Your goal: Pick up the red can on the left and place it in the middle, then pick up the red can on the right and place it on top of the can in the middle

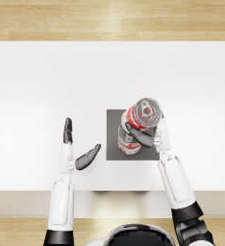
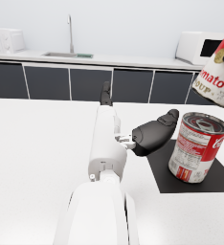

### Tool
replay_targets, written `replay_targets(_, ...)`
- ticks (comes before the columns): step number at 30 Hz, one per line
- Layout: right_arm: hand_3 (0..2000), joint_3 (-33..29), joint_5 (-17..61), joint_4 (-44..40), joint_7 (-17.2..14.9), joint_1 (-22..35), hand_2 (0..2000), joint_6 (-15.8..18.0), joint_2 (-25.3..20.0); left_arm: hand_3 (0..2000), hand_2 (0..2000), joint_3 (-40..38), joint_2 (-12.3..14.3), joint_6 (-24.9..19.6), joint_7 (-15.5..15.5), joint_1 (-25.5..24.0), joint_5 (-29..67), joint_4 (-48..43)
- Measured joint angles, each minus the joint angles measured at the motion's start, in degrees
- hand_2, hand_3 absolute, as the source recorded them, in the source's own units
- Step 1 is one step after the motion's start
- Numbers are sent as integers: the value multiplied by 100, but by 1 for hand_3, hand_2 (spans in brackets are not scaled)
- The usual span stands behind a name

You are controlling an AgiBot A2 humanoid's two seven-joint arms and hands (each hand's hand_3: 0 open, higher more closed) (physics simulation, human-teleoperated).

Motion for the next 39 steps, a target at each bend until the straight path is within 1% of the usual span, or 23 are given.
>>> replay_targets(11, 1520, 175, 0, -187, 2, -273, 2000, -23, 0, 0, 0, -114, 55, 0, 0, -16, 0, 20)
replay_targets(15, 1520, 153, 1, -286, 61, -293, 2000, -243, -20, 0, 0, -148, 75, 0, 0, -15, 0, 31)
replay_targets(20, 1520, 159, 2, -390, 76, -327, 2000, -211, -36, 0, 0, -186, 98, 0, 0, -11, 0, 19)
replay_targets(21, 1193, 163, 3, -385, 71, -333, 639, -137, -39, 0, 0, -194, 103, 0, 0, -9, 0, 15)
replay_targets(22, 867, 177, 2, -377, 50, -342, 0, 85, -41, 0, 0, -201, 108, 0, 0, -8, 0, 11)
replay_targets(23, 540, 190, 2, -362, 21, -359, 0, 208, -44, 0, 0, -207, 112, 0, 0, -3, 0, 21)
replay_targets(24, 213, 200, 1, -329, -1, -381, 0, 221, -46, 0, 0, -206, 117, 0, 0, 2, 0, 28)
replay_targets(25, 0, 200, 1, -286, -29, -398, 0, 204, -49, 0, 0, -206, 121, 0, 0, -1, 0, 25)
replay_targets(30, 0, 134, 0, 62, -228, -414, 0, 46, -96, 0, 0, -200, 142, 0, 0, -4, 0, 4)
replay_targets(39, 0, -53, 0, 900, -312, -273, 0, -26, -171, 0, 0, -139, 180, 0, 0, 39, -1, -138)
